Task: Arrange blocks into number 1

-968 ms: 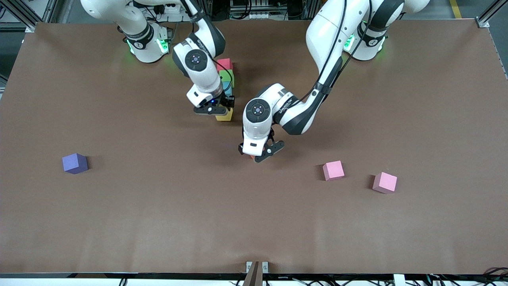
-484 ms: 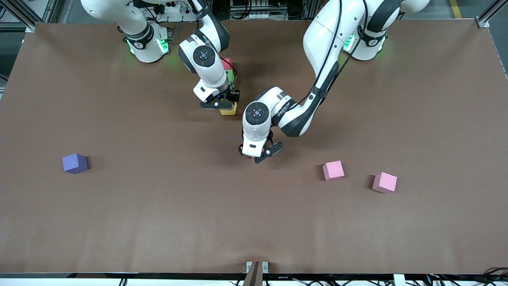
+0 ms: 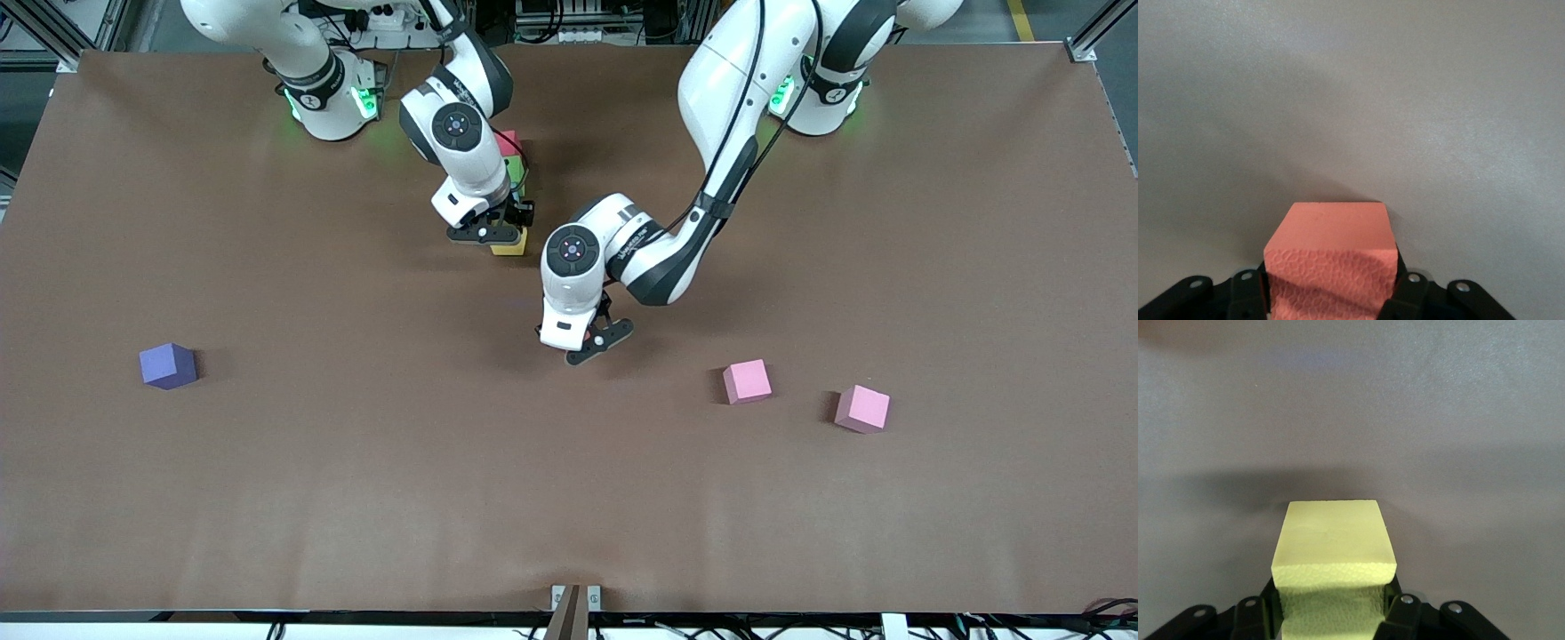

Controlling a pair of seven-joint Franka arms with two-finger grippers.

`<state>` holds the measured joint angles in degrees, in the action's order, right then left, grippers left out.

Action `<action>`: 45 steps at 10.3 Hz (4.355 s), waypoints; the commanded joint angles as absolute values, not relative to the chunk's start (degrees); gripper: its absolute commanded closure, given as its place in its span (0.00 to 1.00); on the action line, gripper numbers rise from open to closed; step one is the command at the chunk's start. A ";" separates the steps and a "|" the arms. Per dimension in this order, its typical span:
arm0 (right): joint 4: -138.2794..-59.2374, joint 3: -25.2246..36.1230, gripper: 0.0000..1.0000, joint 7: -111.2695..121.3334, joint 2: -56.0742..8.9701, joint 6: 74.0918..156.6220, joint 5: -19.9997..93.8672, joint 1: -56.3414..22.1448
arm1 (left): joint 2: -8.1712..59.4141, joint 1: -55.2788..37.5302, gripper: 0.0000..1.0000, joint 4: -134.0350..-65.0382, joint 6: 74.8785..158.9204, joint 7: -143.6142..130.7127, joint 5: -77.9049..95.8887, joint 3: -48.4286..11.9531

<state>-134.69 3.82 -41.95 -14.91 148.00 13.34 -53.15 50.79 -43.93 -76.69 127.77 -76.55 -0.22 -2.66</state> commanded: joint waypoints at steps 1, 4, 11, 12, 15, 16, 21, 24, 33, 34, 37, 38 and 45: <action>-136.32 3.52 0.41 -42.63 -14.33 148.01 14.06 -53.44 | 50.63 -44.65 1.00 -76.38 127.97 -76.46 -1.32 -2.11; -137.20 3.43 0.36 -42.63 -13.80 147.83 14.06 -53.35 | 50.45 -44.82 1.00 -76.20 127.97 -76.03 -1.32 -2.11; -137.02 3.08 0.00 -42.02 -4.94 140.11 13.89 -46.95 | 50.27 -45.17 1.00 -76.03 127.97 -74.81 -1.32 -2.02; -137.02 3.08 0.00 -41.75 -3.53 138.88 13.63 -44.85 | 50.19 -45.78 1.00 -76.03 127.97 -72.79 -1.58 -2.02; -133.35 2.81 0.00 -25.91 -2.46 132.66 12.84 -33.44 | 50.19 -48.07 1.00 -74.10 127.97 -67.34 -2.55 -2.02; -130.28 2.99 0.00 -18.88 -2.98 128.28 10.74 -28.79 | 50.27 -48.95 1.00 -72.87 127.97 -64.63 -2.55 -2.02; -113.22 3.96 0.00 -1.79 -8.60 110.49 3.96 -15.32 | 50.71 -54.92 1.00 -70.49 127.44 -64.69 -2.55 -2.02; -107.25 4.04 0.00 2.45 -13.87 110.48 2.99 -10.91 | 50.98 -57.65 1.00 -70.84 127.27 -64.69 -2.64 -2.02; -105.91 4.48 0.00 2.81 -15.12 110.83 2.99 -10.46 | 54.13 -59.58 1.00 -71.63 127.18 -62.84 -5.10 -2.72; -106.08 4.57 0.00 2.81 -14.94 110.83 2.99 -10.46 | 54.75 -60.20 1.00 -71.63 127.18 -62.93 -5.10 -2.72; -105.91 4.57 0.00 2.81 -14.24 110.48 2.99 -10.28 | 54.84 -60.29 1.00 -71.63 127.18 -63.02 -4.92 -2.72; -105.56 4.66 0.00 2.73 -14.15 109.96 2.81 -10.28 | 54.84 -60.38 1.00 -71.54 127.26 -63.02 -4.92 -2.72; -94.77 6.59 0.00 2.64 -14.76 96.70 -2.97 -10.20 | 54.76 -60.56 1.00 -71.02 127.79 -63.28 -4.92 -2.64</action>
